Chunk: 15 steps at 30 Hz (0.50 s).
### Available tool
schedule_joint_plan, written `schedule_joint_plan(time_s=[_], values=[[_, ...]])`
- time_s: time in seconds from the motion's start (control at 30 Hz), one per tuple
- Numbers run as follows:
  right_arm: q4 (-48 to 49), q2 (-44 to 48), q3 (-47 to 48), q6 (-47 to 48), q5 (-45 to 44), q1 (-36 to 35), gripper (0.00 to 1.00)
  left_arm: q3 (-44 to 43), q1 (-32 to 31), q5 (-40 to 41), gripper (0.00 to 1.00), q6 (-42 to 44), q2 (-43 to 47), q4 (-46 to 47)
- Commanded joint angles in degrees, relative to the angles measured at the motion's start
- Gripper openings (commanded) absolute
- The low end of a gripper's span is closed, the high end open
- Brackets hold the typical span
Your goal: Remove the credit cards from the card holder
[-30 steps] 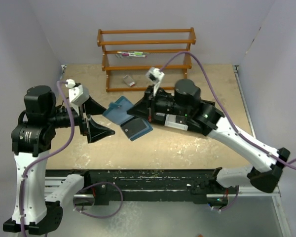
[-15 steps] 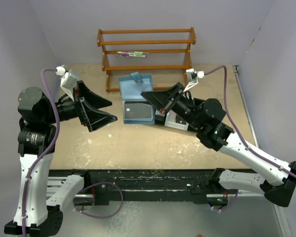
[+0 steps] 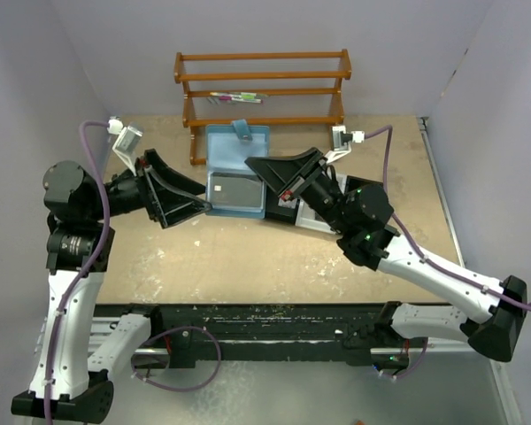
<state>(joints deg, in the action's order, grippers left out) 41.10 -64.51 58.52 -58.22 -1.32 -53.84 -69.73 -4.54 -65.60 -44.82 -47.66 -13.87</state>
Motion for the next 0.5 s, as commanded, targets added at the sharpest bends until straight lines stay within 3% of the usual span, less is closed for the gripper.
schedule_joint_plan(time_s=[0.0, 0.17, 0.4, 0.47], values=[[10.11, -1.30, 0.44, -2.13, -2.99, -1.26, 0.00, 2.78, 0.51, -1.62, 0.80, -5.50, 0.39, 6.88], [13.26, -4.17, 1.15, -0.15, -5.08, -3.56, 0.00, 4.48, 0.84, -2.70, 0.50, -8.01, 0.43, 8.94], [10.37, -6.50, 0.85, 2.75, -4.53, -5.07, 0.01, 2.80, 1.02, -5.39, 0.16, -8.11, -0.59, 9.99], [7.82, -5.34, -0.23, 1.09, -1.66, -3.61, 0.25, 0.50, 1.01, -6.63, 0.12, -2.08, -1.86, 3.92]])
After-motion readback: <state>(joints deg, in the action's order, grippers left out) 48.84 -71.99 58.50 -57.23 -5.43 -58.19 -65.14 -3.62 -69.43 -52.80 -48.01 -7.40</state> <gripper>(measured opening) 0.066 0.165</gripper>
